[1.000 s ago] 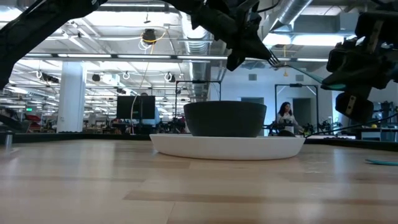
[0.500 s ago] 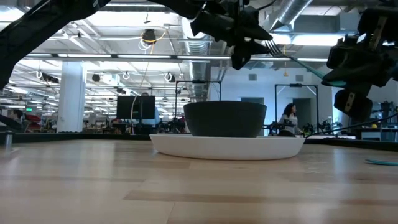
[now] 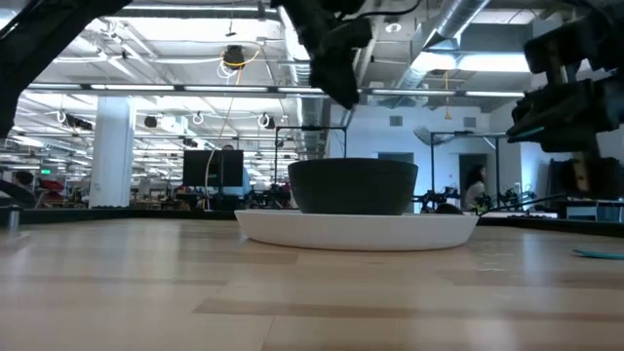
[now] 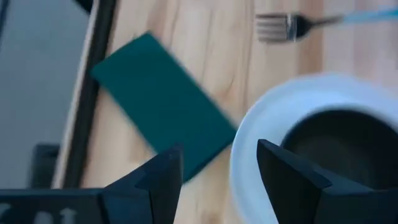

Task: Set table place
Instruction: Put the blue fork into the black bowl

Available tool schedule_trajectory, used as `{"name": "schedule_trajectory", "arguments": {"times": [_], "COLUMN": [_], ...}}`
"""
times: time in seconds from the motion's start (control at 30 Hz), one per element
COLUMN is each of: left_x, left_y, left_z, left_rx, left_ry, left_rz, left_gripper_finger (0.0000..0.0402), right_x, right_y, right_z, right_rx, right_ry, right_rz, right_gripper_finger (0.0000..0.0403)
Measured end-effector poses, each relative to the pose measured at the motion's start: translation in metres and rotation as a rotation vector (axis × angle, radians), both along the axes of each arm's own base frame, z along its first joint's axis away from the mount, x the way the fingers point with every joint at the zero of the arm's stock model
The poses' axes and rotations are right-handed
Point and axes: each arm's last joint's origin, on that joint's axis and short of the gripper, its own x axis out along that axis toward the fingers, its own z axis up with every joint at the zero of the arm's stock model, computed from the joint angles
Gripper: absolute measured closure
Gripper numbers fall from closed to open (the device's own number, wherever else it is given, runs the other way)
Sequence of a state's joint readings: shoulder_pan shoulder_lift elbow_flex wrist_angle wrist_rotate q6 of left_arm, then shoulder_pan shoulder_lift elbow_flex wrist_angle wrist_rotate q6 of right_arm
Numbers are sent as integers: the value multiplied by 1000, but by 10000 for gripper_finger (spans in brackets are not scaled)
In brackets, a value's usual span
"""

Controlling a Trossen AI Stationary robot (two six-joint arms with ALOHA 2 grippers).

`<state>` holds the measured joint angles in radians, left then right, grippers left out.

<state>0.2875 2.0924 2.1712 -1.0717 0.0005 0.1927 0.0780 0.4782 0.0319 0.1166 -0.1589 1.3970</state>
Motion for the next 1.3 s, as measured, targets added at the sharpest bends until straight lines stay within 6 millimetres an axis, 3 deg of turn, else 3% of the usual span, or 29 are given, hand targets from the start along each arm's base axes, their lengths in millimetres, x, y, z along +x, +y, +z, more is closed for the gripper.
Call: {"name": "schedule_trajectory", "arguments": {"times": [0.17, 0.33, 0.9, 1.3], "left_x": [-14, -21, -25, -27], "left_y": [-6, -6, -3, -3], "left_z": [3, 0, -2, -2], "left_rx": [47, 41, 59, 54], "left_ry": [116, 202, 243, 263], "left_rz": [0, -21, -106, -113], "left_gripper_finger": [207, 207, 207, 207], "right_x": [0, -1, -5, 8], "right_y": [3, 2, 3, 7], "right_z": [0, -5, -28, -37], "right_rx": [250, 336, 332, 306], "right_ry": [70, 97, 294, 323], "right_rz": [-69, -172, -302, -317], "right_gripper_finger": [376, 376, 376, 376]}}
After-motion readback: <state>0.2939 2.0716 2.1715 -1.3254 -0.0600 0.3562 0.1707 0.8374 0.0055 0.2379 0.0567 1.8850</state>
